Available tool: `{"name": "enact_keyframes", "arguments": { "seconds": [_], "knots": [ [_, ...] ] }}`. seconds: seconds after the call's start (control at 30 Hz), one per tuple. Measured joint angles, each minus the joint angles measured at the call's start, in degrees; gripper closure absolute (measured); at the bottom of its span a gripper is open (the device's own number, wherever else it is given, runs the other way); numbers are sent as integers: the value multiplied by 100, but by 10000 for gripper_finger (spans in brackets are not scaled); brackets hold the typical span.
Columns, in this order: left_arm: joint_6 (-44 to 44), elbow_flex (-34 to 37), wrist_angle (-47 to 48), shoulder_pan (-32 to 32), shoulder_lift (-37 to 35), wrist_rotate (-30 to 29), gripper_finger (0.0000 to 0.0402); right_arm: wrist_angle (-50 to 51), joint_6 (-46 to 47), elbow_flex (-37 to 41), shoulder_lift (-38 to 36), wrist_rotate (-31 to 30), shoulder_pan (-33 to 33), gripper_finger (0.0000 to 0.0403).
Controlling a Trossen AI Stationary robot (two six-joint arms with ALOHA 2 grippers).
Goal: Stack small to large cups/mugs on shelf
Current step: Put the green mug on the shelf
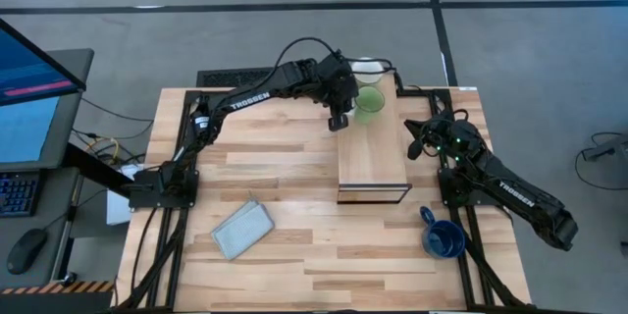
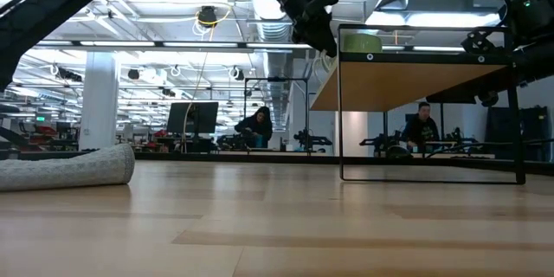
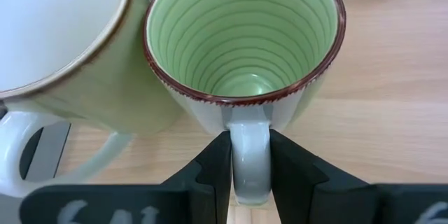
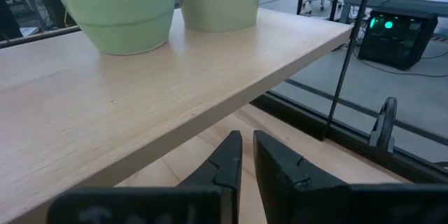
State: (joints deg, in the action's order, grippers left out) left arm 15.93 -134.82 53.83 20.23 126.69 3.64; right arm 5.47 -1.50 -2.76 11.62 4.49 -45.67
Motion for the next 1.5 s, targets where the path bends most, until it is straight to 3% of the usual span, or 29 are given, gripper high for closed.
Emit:
{"name": "enact_keyframes", "arguments": {
  "seconds": [0.5, 0.9, 1.27, 1.5],
  "knots": [
    [-190, 0, 139, 2, -4, -26, 322, 0, -19, 0, 0, -2, 0, 343],
    [149, 0, 179, -2, -11, 1, 236, 0, -42, 0, 0, 0, 0, 343],
    [612, 0, 132, -3, -11, -863, 232, 0, -43, 0, 0, 0, 0, 343],
    [572, 0, -107, -7, -11, -879, 232, 0, -42, 0, 0, 0, 0, 343]
  ]
}}
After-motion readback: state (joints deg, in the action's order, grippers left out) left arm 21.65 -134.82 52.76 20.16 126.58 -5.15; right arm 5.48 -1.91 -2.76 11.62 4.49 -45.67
